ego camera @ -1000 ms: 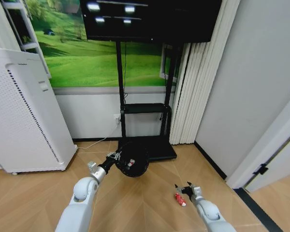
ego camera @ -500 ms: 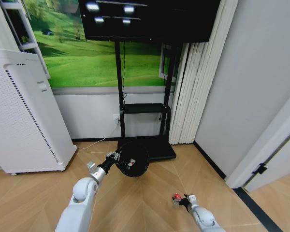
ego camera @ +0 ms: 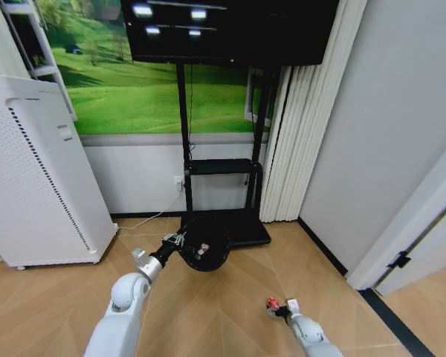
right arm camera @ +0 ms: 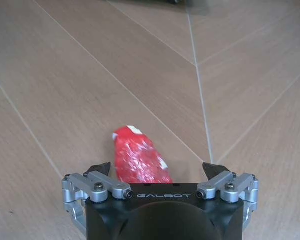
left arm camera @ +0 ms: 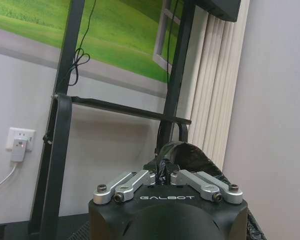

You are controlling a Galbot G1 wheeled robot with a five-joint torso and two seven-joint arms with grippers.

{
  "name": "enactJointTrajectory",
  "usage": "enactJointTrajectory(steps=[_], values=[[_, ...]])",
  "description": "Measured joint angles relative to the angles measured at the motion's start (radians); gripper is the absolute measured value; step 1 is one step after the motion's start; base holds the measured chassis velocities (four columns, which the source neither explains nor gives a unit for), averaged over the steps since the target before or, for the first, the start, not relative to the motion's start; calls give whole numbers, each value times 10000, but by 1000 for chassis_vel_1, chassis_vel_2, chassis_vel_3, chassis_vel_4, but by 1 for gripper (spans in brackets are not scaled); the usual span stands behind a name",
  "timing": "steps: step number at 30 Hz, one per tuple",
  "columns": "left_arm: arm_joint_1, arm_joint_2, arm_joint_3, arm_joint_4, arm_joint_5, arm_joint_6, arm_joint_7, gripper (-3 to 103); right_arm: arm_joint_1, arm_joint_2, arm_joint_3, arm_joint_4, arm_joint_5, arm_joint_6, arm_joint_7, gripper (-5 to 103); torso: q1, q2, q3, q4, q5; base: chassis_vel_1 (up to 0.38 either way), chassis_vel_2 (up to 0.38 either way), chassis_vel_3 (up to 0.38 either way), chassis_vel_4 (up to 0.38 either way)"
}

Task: Pick up the trash bin and place the garbage on the floor into it.

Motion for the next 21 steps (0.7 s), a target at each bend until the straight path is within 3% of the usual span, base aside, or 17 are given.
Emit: enactJointTrajectory(steps=[14,15,17,18,21], values=[[-26,87,-35,-133,-178,-4,-2,7,301,243,-22,-630,32,-25,806,101,0,1,0,0,-4,0,0,0,0],[-32,88,-29,-197,-203,-5,-23,7,318,260,-32,-633,32,-29,805,93,0,1,-1,1,-2,0,0,0,0],[-40,93,-26,-220,-215,-2,-36,7,324,263,-36,-636,33,-31,803,93,0,1,-1,2,-2,0,0,0,0],[-53,97,-23,-234,-227,4,-46,7,326,263,-40,-643,33,-30,797,82,0,1,-2,2,-2,0,0,0,0],[-62,99,-18,-245,-231,20,-80,7,329,256,-42,-653,33,-30,782,77,-1,2,-2,3,-2,0,0,0,0]])
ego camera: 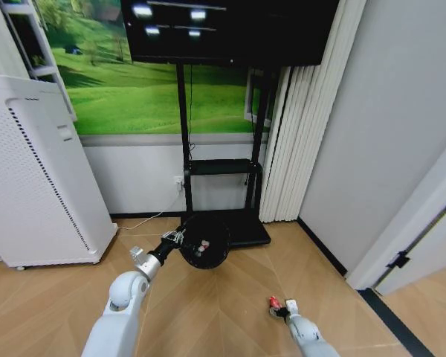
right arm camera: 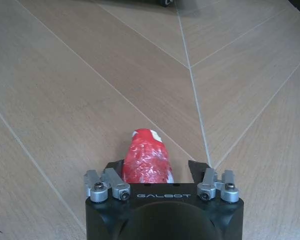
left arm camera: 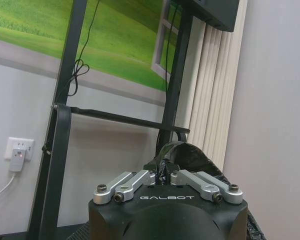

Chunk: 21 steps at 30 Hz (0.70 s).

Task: Pick up the trash bin and place the garbage on the floor into it.

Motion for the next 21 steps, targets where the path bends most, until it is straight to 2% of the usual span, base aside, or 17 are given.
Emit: enactJointTrajectory(steps=[2,3,5,6,8,12,17,18,19,20,21], values=[[-5,-8,17,-26,-42,16,-67,7,-14,-38,1,-8,0,1,-23,65,0,0,0,1,1,0,0,0,0],[-5,-8,17,-26,-42,16,-67,7,-14,-38,1,-8,0,1,-23,65,0,0,0,1,1,0,0,0,0],[-8,-18,37,-102,-107,64,-110,7,-39,-73,6,-28,0,12,-52,54,0,0,0,1,1,0,0,0,0],[-8,-18,37,-102,-107,64,-110,7,-39,-73,6,-28,0,12,-52,54,0,0,0,1,1,0,0,0,0],[-20,-17,65,-182,-118,102,-131,7,-54,-120,7,-85,-2,93,-87,47,0,0,0,-1,-1,0,0,0,0],[-39,-24,78,-209,-117,130,-179,7,-83,-146,24,-62,15,172,-15,46,0,1,1,-1,4,0,0,0,0],[-10,-82,98,-209,-84,137,-209,7,-365,-339,531,784,325,225,410,46,3,-4,8,-10,17,0,0,0,0],[5,-96,98,-204,-71,137,-200,7,-554,-467,1018,1505,441,230,469,46,2,-2,5,-3,5,0,0,0,0],[7,-110,95,-160,-65,136,-194,7,-797,-590,1540,2274,547,238,479,45,3,-3,6,-6,3,0,0,0,0],[7,-110,95,-160,-65,136,-194,7,-797,-590,1540,2274,547,238,479,45,3,-3,6,-6,3,0,0,0,0],[-1,-135,91,-41,-69,137,-189,7,-1203,-756,2241,3459,790,206,477,45,3,-3,5,-1,7,0,0,0,0]])
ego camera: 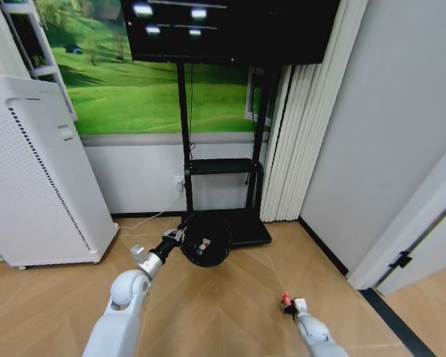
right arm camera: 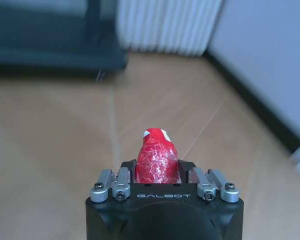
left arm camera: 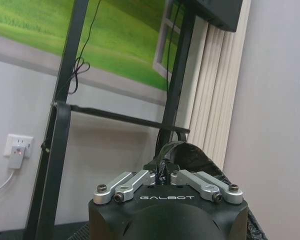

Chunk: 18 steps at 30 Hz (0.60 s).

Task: Pick up the trash bin and place the garbage on the floor into it.

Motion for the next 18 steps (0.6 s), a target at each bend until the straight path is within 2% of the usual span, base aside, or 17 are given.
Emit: enactJointTrajectory(steps=[1,2,4,5,7,8,10,11,18], values=[[-32,-31,-2,117,-2,-6,8,7,-270,-97,462,700,235,-64,0,45,-1,0,-2,0,-7,0,0,0,0],[-32,-31,-2,117,-2,-6,8,7,-270,-97,462,700,235,-64,0,45,-1,0,-2,0,-7,0,0,0,0],[-163,-134,24,576,-78,-22,56,7,-937,-266,1553,2564,989,-303,-14,45,0,0,-1,-5,-1,0,0,0,0],[-163,-134,24,576,-78,-22,56,7,-937,-266,1553,2564,989,-303,-14,45,0,0,-1,-5,-1,0,0,0,0],[-315,-234,83,1106,-387,-22,193,7,-1377,-393,2112,4164,1963,-457,-17,41,-1,1,-3,-9,-13,0,0,0,0],[-315,-234,83,1106,-387,-22,193,7,-1377,-393,2112,4164,1963,-457,-17,41,-1,1,-3,-9,-13,0,0,0,0],[-506,-340,241,1684,-976,11,235,7,-1721,-375,2165,5379,2779,-496,68,35,-1,0,-3,2,-1,0,0,0,0],[-715,-440,339,2137,-1191,2,371,7,-1924,-279,2083,6039,3121,-530,101,35,-1,0,-3,-1,-8,0,0,0,0],[-1272,-731,869,3174,-1803,47,990,7,-1987,288,1156,8019,3563,-1117,-38,35,-1,0,-3,-1,-4,0,0,0,0]])
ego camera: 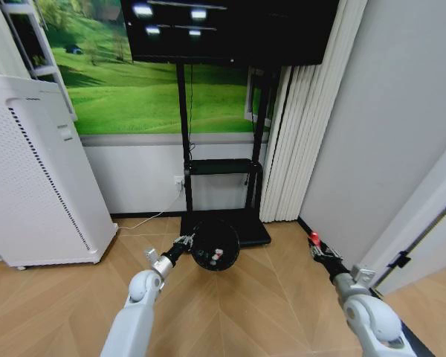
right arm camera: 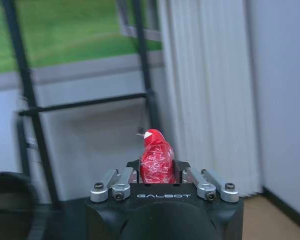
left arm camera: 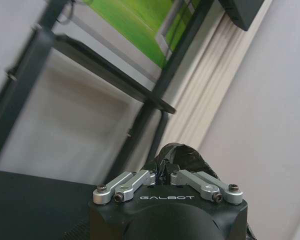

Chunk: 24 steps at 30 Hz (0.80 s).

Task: Pick up the trash bin and place the garbage on the floor into it.

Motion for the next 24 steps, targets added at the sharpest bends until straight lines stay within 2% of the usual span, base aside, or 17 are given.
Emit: enactJointTrajectory(steps=[2,6,10,15,18,19,22,24], values=[[-284,-172,291,462,-108,27,138,7,177,108,-568,712,174,-384,-354,35,0,0,0,0,-4,0,0,0,0],[-512,-341,446,873,-107,7,176,7,387,40,-1223,1007,105,-564,-643,35,0,-1,0,1,-1,0,0,0,0],[-644,-523,609,1041,-117,-3,205,7,473,-440,-2275,1313,-225,-562,-831,35,0,0,0,0,-2,0,0,0,0],[-651,-532,658,1015,-60,-8,211,7,697,-700,-3553,1288,-684,-564,-820,35,0,0,0,0,-3,0,0,0,0],[-625,-526,653,955,-46,-10,212,7,869,-633,-4189,1067,-1009,-565,-652,35,0,0,0,0,-1,0,0,0,0],[-598,-525,649,923,-24,-10,212,7,1012,-491,-4810,783,-1561,-499,-431,35,-1,0,0,1,-1,0,0,0,0],[-581,-525,641,915,2,-11,213,7,1093,-400,-5196,581,-1933,-430,-378,32,0,0,0,2,-1,0,0,0,0],[-510,-523,610,829,33,-13,230,7,1428,-143,-5984,-24,-2659,-383,-174,46,-1,0,0,-2,-3,0,0,0,0]])
